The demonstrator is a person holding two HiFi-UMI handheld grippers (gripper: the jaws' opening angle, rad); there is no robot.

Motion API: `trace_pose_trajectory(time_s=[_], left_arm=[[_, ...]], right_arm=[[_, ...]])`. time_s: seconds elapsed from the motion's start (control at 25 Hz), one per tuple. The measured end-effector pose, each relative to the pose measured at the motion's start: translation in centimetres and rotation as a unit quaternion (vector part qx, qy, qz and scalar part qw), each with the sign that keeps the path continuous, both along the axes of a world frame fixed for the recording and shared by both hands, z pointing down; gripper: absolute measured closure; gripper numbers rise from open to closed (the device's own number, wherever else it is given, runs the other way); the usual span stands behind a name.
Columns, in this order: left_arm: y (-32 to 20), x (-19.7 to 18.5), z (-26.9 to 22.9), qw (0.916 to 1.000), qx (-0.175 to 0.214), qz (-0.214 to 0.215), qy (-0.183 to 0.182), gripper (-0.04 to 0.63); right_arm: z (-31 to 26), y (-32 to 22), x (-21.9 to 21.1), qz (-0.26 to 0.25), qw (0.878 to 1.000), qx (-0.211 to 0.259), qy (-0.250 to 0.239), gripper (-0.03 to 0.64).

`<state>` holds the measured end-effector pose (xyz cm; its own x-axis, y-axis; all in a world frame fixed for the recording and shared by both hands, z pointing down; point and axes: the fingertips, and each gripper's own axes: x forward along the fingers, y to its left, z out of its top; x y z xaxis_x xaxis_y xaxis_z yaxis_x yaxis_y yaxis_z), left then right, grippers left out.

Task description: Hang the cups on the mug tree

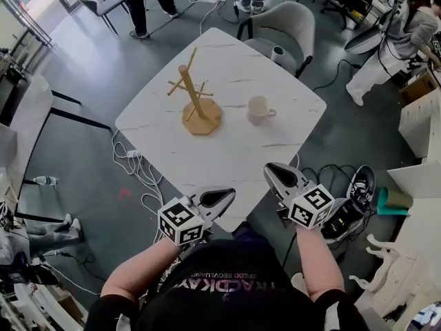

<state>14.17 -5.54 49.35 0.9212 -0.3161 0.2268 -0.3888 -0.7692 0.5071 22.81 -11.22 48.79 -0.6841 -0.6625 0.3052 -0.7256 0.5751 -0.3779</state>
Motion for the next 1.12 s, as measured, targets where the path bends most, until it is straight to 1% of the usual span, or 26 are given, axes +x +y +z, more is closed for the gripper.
trace_pose_trajectory(time_s=[0.16,0.36,0.4,0.48,0.76,0.84,0.92,1.0,1.12], left_arm=[[-1.4,1.1,0.4,0.9999,-0.008,-0.014,-0.002,0.598],[-2.9,1.8,1.2,0.999,-0.019,-0.039,-0.006,0.598],[-3.1,2.0,1.4,0.9987,-0.021,-0.045,-0.007,0.598],[-3.6,2.3,1.6,0.9981,-0.025,-0.056,-0.007,0.598],[-4.6,2.6,2.0,0.9952,-0.034,-0.091,-0.014,0.598],[-4.7,2.5,2.0,0.9943,-0.034,-0.099,-0.019,0.598],[-4.8,2.4,1.9,0.9935,-0.031,-0.107,-0.026,0.598],[-4.9,2.3,1.8,0.9926,-0.029,-0.114,-0.03,0.598],[-5.1,2.3,1.7,0.9915,-0.031,-0.123,-0.032,0.598]], right_arm=[[1.2,-2.9,2.4,0.002,1.0,-0.006,0.015,0.602],[2.8,-6.5,5.0,-0.002,1.0,-0.016,0.021,0.597],[3.1,-7.2,5.4,-0.005,1.0,-0.017,0.024,0.589],[3.8,-8.6,6.1,-0.009,0.999,-0.02,0.031,0.544],[6.6,-13.1,8.1,-0.037,0.997,-0.028,0.066,0.544],[7.6,-14.3,8.4,-0.049,0.995,-0.026,0.087,0.543],[8.7,-15.4,8.8,-0.064,0.99,-0.02,0.12,0.543],[9.8,-16.4,8.9,-0.084,0.983,-0.01,0.163,0.543],[11.2,-17.6,9.2,-0.115,0.967,0.004,0.226,0.543]])
